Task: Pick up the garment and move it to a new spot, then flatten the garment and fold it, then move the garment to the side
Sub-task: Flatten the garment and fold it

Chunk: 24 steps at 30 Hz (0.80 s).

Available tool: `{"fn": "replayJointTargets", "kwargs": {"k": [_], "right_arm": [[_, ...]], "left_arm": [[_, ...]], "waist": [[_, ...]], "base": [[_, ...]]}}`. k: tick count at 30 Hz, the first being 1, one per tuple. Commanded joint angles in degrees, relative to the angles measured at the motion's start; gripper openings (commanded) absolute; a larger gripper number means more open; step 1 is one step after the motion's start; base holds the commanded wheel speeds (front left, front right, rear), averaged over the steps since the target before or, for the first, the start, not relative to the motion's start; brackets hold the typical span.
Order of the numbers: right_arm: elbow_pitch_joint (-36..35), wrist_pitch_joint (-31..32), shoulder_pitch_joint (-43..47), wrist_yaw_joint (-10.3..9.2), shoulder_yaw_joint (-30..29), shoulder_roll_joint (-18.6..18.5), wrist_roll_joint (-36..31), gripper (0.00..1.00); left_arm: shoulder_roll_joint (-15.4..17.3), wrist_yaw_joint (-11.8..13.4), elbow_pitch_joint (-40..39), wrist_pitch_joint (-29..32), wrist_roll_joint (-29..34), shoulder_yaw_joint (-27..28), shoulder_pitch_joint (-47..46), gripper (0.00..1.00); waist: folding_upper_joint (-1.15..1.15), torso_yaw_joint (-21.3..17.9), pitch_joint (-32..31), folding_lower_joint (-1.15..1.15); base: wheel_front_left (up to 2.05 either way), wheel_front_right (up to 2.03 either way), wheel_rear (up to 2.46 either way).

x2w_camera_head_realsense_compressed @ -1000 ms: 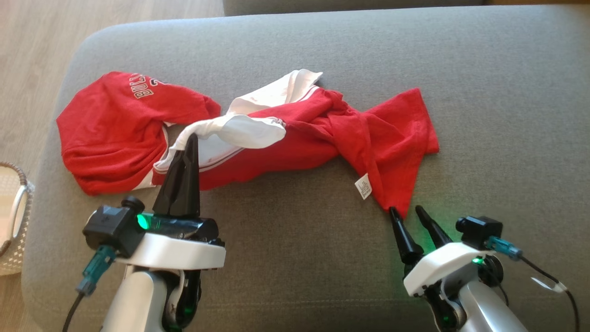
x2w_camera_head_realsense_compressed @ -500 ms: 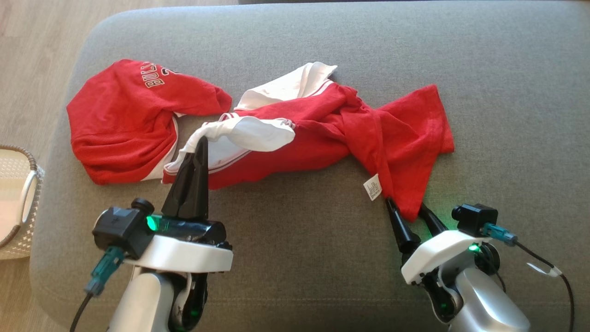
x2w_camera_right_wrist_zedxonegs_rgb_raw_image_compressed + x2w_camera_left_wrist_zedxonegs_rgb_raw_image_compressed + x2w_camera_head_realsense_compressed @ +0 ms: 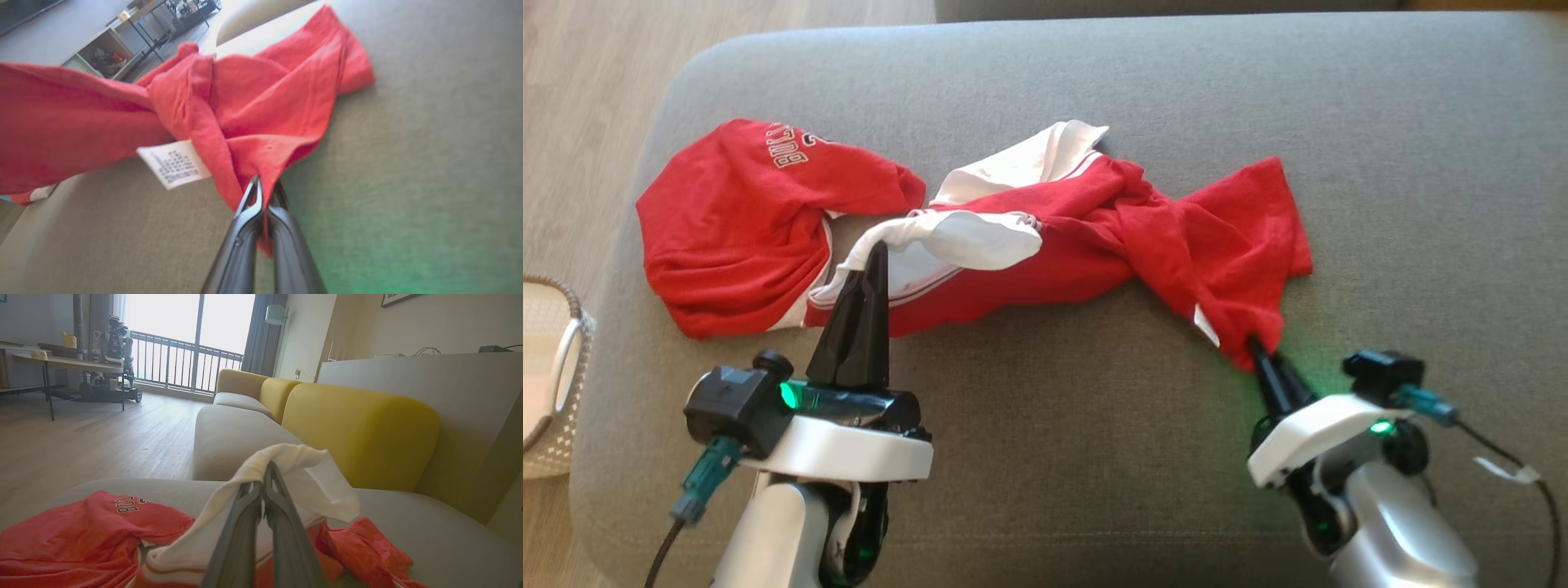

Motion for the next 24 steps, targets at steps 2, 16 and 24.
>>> {"fn": "replayJointTargets", "kwargs": {"k": [2,16,24], "right_arm": [[-4.35,-0.37,-0.01,-0.01,-1.54,-0.41,-2.66,0.00],[-25.85,7.38,-5.84,-0.01,-13.53,-11.36,-14.69,0.00],[-33.04,13.95,-10.55,-0.01,-18.86,-12.20,-14.73,0.00]], "left_arm": [[0.06,0.10,-2.29,-0.46,0.56,2.60,-1.58,0.00],[0.06,-3.19,-3.59,-0.46,2.74,7.36,-6.27,0.00],[0.06,-4.88,-4.18,-0.46,2.51,10.13,-10.11,0.00]], "waist": [[0.00,-0.85,-1.01,0.00],[0.00,-4.51,-5.42,0.00],[0.00,-5.58,-7.03,0.00]], "base": [[0.00,0.00,0.00],[0.00,0.00,0.00],[0.00,0.00,0.00]]}}
